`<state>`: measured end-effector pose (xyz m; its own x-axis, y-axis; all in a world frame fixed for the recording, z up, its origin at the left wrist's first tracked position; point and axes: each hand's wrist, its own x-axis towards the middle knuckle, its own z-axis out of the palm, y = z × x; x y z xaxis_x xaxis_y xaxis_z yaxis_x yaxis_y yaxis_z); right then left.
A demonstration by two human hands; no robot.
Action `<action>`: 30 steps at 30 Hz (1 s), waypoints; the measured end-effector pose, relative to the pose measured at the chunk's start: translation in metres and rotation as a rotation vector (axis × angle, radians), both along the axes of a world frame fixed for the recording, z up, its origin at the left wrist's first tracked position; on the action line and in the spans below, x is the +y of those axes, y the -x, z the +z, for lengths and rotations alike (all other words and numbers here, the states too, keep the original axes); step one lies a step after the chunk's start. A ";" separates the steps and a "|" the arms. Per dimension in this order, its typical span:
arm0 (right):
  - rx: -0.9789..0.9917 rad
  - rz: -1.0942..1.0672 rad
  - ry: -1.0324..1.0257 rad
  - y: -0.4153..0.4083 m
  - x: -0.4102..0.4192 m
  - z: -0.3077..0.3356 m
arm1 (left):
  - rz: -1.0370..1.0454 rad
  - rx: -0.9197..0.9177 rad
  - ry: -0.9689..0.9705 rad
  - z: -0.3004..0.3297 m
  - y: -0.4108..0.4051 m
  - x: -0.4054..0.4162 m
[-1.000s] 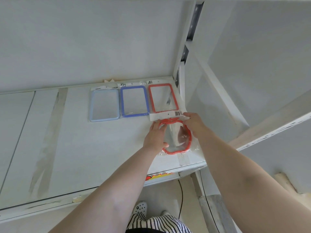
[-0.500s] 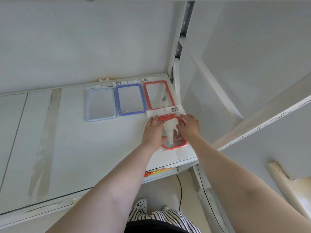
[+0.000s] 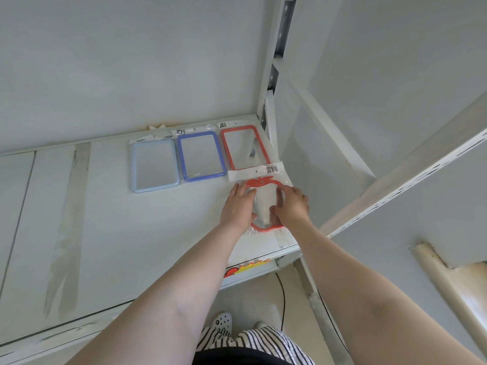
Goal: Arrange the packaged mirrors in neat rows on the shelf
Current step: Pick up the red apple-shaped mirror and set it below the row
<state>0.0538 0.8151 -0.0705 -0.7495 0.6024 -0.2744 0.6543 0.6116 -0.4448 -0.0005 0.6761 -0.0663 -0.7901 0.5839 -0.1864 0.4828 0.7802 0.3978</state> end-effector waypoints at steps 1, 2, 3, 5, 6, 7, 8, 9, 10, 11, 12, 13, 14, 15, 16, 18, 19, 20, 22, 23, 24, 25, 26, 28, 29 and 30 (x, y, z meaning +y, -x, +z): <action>0.001 0.003 -0.008 0.000 0.000 0.001 | 0.001 0.002 -0.009 0.001 0.000 -0.001; 0.011 0.004 -0.018 0.000 0.000 0.002 | 0.005 0.009 -0.028 0.002 0.000 -0.001; 0.031 0.002 -0.027 -0.001 0.000 0.004 | 0.014 0.019 -0.056 0.004 0.000 -0.003; 0.078 0.000 -0.033 -0.002 -0.001 0.010 | 0.030 0.038 -0.113 0.009 -0.001 -0.006; 0.100 0.005 -0.038 -0.003 -0.002 0.013 | 0.034 0.050 -0.132 0.012 -0.001 -0.009; 0.117 0.014 -0.043 -0.006 -0.004 0.017 | 0.037 0.061 -0.144 0.015 -0.002 -0.011; 0.133 0.026 -0.042 -0.009 -0.008 0.021 | 0.044 0.068 -0.154 0.019 -0.003 -0.015; 0.148 0.037 -0.032 -0.012 -0.011 0.024 | 0.054 0.071 -0.155 0.022 -0.004 -0.019; 0.158 0.055 -0.018 -0.016 -0.015 0.027 | 0.064 0.071 -0.148 0.025 -0.007 -0.024; 0.159 0.083 -0.010 -0.021 -0.019 0.030 | 0.068 0.076 -0.133 0.028 -0.010 -0.030; 0.148 0.122 -0.015 -0.027 -0.024 0.032 | 0.066 0.078 -0.112 0.031 -0.014 -0.037; 0.130 0.163 -0.029 -0.032 -0.028 0.035 | 0.062 0.073 -0.086 0.034 -0.019 -0.045; 0.110 0.202 -0.045 -0.038 -0.033 0.038 | 0.060 0.064 -0.056 0.037 -0.023 -0.053; 0.093 0.232 -0.061 -0.044 -0.040 0.041 | 0.065 0.057 -0.028 0.040 -0.029 -0.063; 0.086 0.253 -0.076 -0.050 -0.048 0.044 | 0.081 0.050 -0.010 0.042 -0.035 -0.074; 0.085 0.283 -0.079 -0.062 -0.067 0.048 | 0.136 0.020 -0.007 0.045 -0.048 -0.096; 0.093 0.299 -0.069 -0.069 -0.079 0.050 | 0.173 0.004 -0.017 0.046 -0.056 -0.107; 0.103 0.320 -0.059 -0.075 -0.090 0.052 | 0.217 -0.007 -0.031 0.048 -0.066 -0.118; 0.102 0.377 -0.040 -0.088 -0.115 0.058 | 0.306 -0.032 -0.064 0.052 -0.086 -0.138; 0.095 0.408 -0.035 -0.095 -0.127 0.060 | 0.338 -0.042 -0.068 0.054 -0.098 -0.148; 0.087 0.438 -0.036 -0.102 -0.138 0.061 | 0.357 -0.046 -0.064 0.055 -0.110 -0.157; 0.079 0.465 -0.040 -0.110 -0.150 0.062 | 0.371 -0.043 -0.057 0.055 -0.121 -0.166; 0.073 0.486 -0.047 -0.117 -0.161 0.062 | 0.384 -0.039 -0.054 0.055 -0.131 -0.174; 0.057 0.516 -0.058 -0.129 -0.181 0.064 | 0.414 -0.035 -0.056 0.056 -0.149 -0.192; 0.046 0.533 -0.068 -0.134 -0.191 0.065 | 0.426 -0.030 -0.056 0.057 -0.157 -0.202; 0.037 0.552 -0.085 -0.138 -0.200 0.067 | 0.433 -0.023 -0.055 0.057 -0.163 -0.211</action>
